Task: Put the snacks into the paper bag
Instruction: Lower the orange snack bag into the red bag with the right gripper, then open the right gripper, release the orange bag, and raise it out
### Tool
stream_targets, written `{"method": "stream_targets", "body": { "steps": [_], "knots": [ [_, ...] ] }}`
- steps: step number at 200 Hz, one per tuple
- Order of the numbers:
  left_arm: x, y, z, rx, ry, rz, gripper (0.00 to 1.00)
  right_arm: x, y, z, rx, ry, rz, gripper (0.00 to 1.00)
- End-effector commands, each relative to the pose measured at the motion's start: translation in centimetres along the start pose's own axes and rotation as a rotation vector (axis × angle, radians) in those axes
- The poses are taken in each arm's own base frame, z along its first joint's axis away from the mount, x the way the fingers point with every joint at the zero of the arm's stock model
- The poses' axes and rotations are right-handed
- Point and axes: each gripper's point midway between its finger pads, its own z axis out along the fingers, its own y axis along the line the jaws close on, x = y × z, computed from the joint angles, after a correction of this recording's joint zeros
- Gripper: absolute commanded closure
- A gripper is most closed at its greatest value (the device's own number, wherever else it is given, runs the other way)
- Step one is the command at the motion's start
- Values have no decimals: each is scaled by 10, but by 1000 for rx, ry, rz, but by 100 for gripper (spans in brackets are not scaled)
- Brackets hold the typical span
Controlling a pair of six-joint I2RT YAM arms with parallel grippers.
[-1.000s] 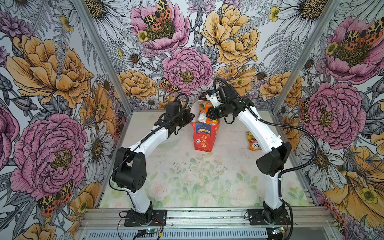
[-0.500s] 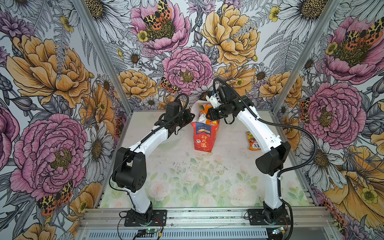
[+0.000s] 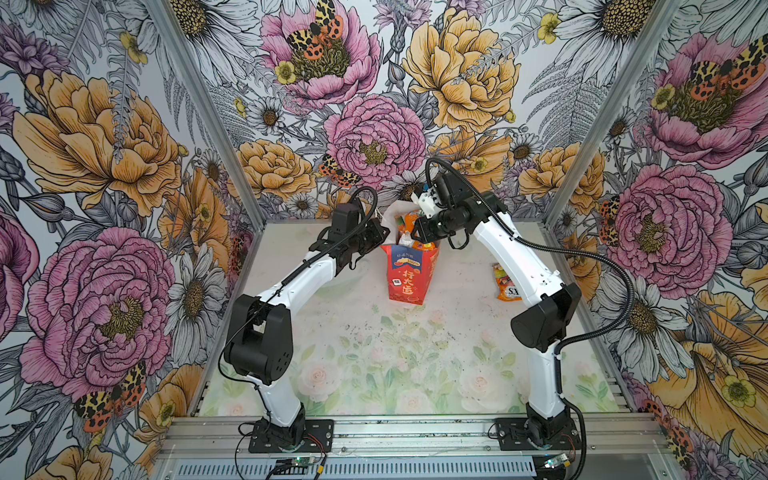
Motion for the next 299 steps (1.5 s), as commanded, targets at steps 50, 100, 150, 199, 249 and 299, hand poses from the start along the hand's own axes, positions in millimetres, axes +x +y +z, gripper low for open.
{"method": "stream_targets", "body": {
  "steps": [50,100,150,199,249,299],
  "knots": [
    [-5,-2,-6,-10,-24,5,100,2,14,-2,-36,14,-13,72],
    [-4,-2,-5,-9,-22,4,100,2,16,-2,-39,14,-14,68],
    [-4,-1,-6,-8,-24,3,100,1,17,-7,-39,7,-16,62],
    [-4,0,-6,-8,-22,2,100,-2,18,-19,-28,-15,-30,56],
    [-5,1,-6,-5,-21,1,100,-11,25,-50,-22,-72,-69,48],
    [-5,1,-7,-11,-29,1,100,-10,22,-82,34,-107,-104,45]
  ]
}}
